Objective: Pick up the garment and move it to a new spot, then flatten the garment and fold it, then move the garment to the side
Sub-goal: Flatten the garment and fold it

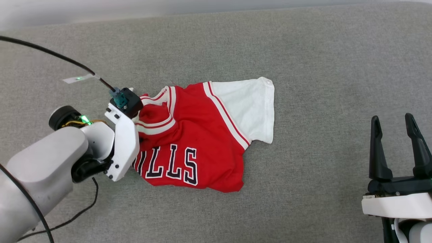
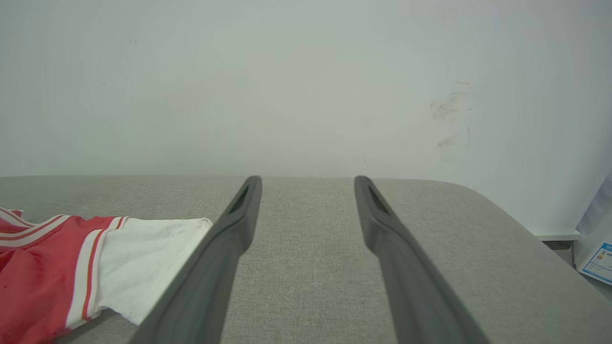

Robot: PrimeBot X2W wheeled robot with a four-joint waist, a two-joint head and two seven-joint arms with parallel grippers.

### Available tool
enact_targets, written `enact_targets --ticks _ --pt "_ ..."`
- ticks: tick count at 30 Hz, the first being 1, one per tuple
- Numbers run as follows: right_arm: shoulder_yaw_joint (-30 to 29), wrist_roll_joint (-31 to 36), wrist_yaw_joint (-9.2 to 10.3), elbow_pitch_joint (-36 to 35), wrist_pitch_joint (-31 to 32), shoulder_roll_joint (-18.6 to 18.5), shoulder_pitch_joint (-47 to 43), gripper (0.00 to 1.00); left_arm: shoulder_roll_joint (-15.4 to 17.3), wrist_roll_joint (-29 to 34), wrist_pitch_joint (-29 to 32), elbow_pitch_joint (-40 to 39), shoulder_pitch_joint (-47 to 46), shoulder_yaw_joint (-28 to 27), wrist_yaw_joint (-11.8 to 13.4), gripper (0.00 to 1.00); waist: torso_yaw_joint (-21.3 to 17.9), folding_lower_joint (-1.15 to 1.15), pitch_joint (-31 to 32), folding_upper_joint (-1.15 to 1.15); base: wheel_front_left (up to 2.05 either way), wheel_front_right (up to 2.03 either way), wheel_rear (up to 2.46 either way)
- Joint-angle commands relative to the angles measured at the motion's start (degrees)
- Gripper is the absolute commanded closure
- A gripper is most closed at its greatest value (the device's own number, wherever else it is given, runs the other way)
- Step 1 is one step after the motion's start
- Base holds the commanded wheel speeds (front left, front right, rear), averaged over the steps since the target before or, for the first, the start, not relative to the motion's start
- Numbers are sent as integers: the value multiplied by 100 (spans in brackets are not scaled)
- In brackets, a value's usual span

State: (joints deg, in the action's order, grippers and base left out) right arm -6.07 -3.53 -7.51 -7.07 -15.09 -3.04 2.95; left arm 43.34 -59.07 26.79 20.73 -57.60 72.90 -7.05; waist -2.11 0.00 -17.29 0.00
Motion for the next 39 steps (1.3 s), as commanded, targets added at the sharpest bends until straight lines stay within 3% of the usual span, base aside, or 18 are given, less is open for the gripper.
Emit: enact_targets --ticks 1,11,19,27,32,39 --pt "-16 8 4 16 -11 0 13 0 -11 20 -36 31 -9 -18 -6 0 12 0 26 0 0 0 0" --pt "-47 -41 4 16 -11 16 -60 0 228 145 -391 -269 -947 -525 -20 0 69 0 280 0 0 0 0" --pt "95 -43 4 -97 -11 22 161 0 -205 336 -121 -351 -1873 -660 -4 0 -144 0 53 0 0 0 0" --pt "194 -81 4 -167 -11 22 390 0 -742 107 1216 -80 -2171 -101 -32 0 -476 0 -421 0 0 0 0" --pt "230 -113 4 -195 -11 23 552 0 -744 88 1955 -64 -2020 34 -32 0 -658 0 -720 0 0 0 0" --pt "283 -140 4 -224 -11 23 724 0 -635 601 2973 -342 -1489 65 -33 0 -765 0 -1061 0 0 0 0"
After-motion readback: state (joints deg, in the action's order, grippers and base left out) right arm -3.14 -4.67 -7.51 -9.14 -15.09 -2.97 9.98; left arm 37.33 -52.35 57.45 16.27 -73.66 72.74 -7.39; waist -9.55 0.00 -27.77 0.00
